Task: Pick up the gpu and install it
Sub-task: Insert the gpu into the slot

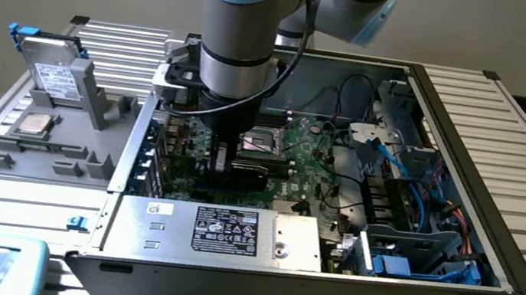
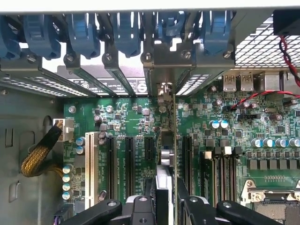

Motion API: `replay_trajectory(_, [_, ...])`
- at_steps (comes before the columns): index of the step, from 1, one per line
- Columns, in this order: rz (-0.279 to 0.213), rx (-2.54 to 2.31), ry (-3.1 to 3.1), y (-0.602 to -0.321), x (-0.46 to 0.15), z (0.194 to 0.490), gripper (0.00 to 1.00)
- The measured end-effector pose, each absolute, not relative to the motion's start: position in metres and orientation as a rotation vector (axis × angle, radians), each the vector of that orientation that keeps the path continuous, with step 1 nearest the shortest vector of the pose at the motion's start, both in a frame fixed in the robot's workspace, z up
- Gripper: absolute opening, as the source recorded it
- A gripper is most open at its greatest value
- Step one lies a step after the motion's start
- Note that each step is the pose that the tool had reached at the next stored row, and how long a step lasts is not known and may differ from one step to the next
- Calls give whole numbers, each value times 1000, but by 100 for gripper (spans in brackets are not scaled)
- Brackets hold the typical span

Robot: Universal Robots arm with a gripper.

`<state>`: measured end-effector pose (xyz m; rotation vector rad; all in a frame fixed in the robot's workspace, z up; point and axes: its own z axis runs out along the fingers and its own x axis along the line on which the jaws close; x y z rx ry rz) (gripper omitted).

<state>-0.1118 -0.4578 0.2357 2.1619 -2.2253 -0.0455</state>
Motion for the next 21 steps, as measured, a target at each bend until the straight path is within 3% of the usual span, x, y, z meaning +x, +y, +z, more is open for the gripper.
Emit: replay_trajectory(21, [-46,2160,-2227,-458,-111,235,28])
